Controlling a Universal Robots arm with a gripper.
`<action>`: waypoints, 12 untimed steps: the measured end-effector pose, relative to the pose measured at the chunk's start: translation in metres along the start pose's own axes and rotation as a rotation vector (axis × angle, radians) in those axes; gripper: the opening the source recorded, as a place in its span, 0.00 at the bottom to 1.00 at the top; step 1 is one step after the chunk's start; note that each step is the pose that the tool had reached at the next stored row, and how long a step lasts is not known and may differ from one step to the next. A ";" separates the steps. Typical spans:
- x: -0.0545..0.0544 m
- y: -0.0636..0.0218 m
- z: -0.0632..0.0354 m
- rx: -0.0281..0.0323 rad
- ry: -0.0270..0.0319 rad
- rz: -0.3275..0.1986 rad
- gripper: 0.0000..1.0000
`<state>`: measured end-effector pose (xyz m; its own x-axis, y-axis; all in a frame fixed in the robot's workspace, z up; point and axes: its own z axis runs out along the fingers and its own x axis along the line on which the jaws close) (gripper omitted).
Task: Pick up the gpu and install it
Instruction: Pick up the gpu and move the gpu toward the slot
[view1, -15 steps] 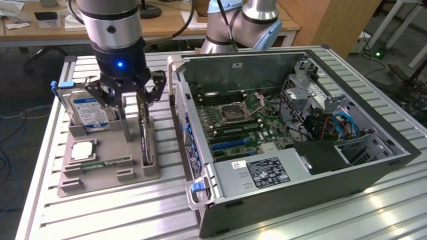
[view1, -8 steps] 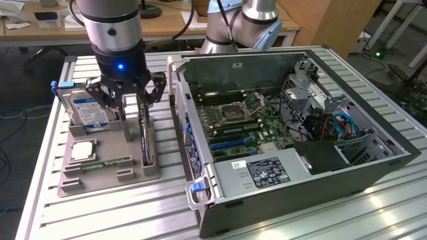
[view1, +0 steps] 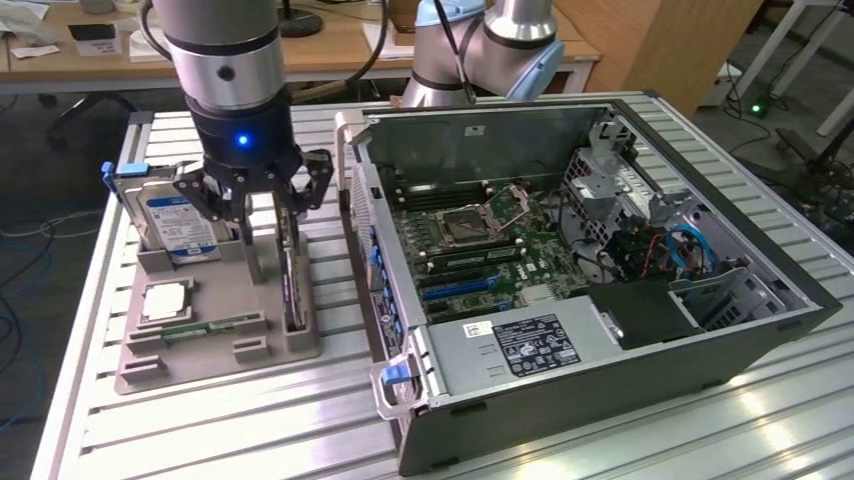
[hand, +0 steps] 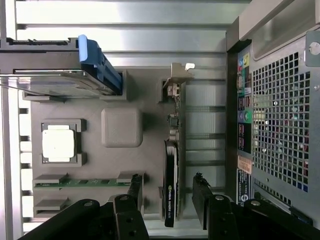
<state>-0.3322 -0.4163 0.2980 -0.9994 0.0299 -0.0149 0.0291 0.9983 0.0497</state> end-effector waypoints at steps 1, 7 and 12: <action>0.000 -0.0001 0.0012 0.0000 0.0000 0.000 0.53; -0.001 -0.0005 0.0086 0.0001 0.0000 0.000 0.53; -0.002 -0.0015 0.0151 0.0000 -0.0001 0.000 0.53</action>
<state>-0.3304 -0.4172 0.2828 -0.9994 0.0299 -0.0150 0.0291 0.9983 0.0496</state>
